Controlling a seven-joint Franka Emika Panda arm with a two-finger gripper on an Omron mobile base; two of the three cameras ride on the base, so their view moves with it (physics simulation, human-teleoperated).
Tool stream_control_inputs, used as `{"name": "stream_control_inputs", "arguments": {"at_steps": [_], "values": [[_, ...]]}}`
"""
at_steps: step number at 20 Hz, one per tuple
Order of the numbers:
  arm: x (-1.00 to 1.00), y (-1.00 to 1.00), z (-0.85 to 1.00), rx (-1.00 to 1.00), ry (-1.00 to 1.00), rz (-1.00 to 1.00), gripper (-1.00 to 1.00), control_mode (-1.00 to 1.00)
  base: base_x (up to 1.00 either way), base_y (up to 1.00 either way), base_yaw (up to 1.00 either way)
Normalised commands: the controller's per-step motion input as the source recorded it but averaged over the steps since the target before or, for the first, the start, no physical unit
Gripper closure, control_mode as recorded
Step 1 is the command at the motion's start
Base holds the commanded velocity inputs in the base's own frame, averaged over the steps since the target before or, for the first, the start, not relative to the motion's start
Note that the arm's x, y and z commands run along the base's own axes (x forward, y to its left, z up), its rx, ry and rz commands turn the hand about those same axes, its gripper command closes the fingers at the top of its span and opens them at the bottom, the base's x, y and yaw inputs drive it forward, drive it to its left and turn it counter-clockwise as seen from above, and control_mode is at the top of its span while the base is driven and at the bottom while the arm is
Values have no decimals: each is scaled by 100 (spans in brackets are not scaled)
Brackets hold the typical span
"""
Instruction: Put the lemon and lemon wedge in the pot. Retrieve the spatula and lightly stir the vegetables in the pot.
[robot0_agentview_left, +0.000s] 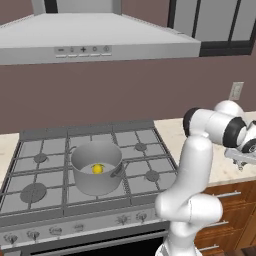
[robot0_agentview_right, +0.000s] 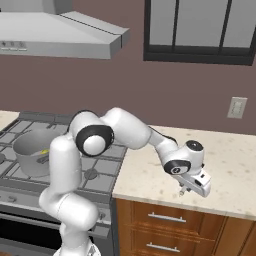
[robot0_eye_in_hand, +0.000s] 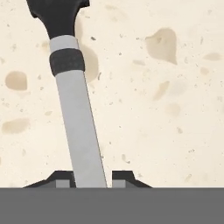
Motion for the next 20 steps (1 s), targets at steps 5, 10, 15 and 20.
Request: {"name": "stream_control_inputs", "arguments": {"at_steps": [5,10,15,20], "values": [[-2,21,13,-2,0,-10,100,-100,0,0,0],[-15,35,61,0,-4,-9,100,-100,0,0,0],[-19,42,79,1,-4,-4,100,-100,0,0,0],[-25,57,73,11,-2,-6,100,-100,0,0,0]]}}
